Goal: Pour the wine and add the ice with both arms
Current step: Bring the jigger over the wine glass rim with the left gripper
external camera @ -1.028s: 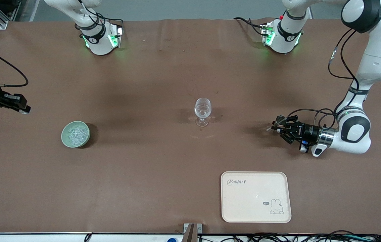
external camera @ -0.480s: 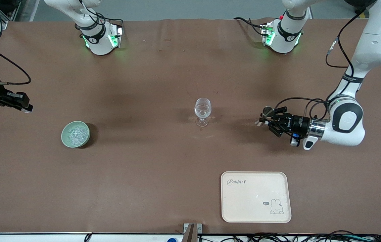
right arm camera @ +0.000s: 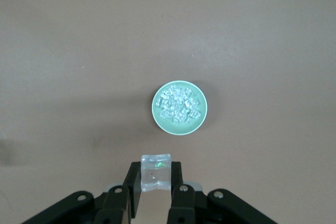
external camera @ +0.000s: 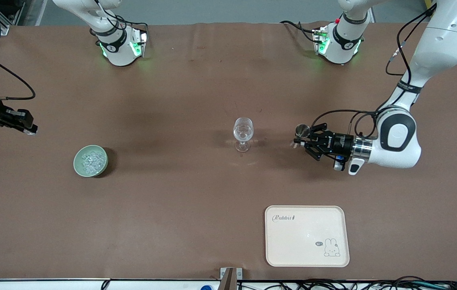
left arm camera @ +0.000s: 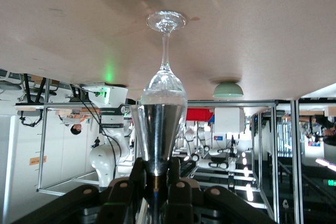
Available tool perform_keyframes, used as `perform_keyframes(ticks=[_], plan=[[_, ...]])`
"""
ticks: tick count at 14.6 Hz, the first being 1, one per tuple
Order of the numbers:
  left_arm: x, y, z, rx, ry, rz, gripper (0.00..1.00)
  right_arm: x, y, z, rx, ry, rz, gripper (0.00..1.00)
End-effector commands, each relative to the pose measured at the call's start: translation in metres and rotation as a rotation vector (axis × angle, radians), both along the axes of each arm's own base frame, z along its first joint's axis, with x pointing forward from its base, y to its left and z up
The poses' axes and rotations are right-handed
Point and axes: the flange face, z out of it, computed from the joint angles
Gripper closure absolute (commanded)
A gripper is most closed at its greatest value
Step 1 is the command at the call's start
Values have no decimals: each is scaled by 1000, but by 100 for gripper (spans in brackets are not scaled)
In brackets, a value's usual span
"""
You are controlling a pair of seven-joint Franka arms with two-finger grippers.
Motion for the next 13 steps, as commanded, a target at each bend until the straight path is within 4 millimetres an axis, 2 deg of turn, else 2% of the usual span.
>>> perform_keyframes(ticks=[1,4,8,11,13], plan=[[-10,-24,25,54,17,41,98,-15,2,10,-11,25,5,99],[-11,-48,35,97,21,65,98,-27,2,21,-9,28,3,99],[-16,-69,41,136,13,75,99,-42,0,34,-7,27,2,99],[-27,-94,48,191,17,82,99,-46,0,38,-6,28,10,99],[-29,-97,49,214,16,92,99,-46,-1,38,-7,26,9,99]])
